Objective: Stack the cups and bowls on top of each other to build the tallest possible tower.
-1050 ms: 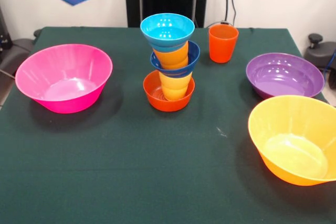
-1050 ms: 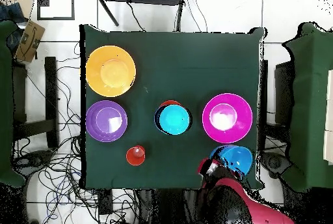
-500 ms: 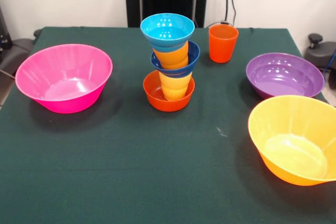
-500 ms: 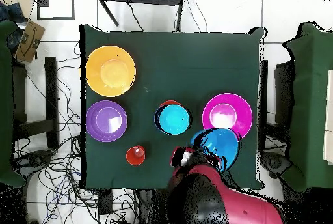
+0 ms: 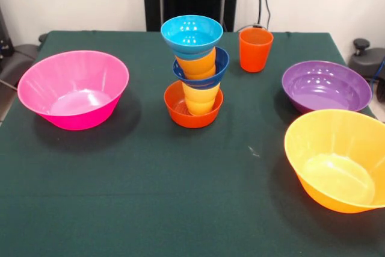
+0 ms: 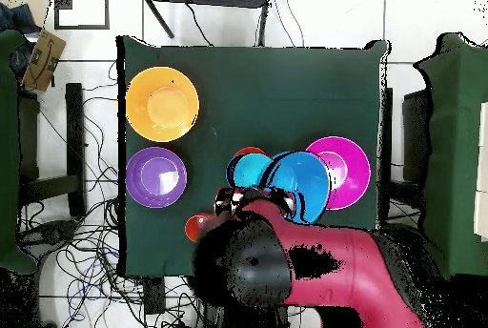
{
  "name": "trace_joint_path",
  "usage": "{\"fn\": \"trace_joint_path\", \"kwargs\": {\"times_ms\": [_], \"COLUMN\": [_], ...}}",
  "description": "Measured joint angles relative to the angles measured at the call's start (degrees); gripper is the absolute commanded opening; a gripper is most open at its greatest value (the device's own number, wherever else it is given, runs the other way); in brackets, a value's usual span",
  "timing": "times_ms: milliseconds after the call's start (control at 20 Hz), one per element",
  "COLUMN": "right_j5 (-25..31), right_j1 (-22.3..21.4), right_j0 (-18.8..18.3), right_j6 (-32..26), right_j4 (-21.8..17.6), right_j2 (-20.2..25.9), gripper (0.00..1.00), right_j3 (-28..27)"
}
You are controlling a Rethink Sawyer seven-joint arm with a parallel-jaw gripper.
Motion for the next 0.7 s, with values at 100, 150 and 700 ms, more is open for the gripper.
{"fn": "trace_joint_path", "kwargs": {"times_ms": [100,150,700], "right_j5": [1.58,1.87,2.06], "right_j1": [1.69,2.24,8.51], "right_j0": [2.62,3.56,13.78], "right_j6": [0.81,1.27,10.84], "right_j4": [-2.58,-3.58,-11.75], "right_j2": [-0.03,-0.1,-2.59], "gripper": [0.0,0.0,0.0], "right_j3": [-3.04,-3.93,-9.33]}}
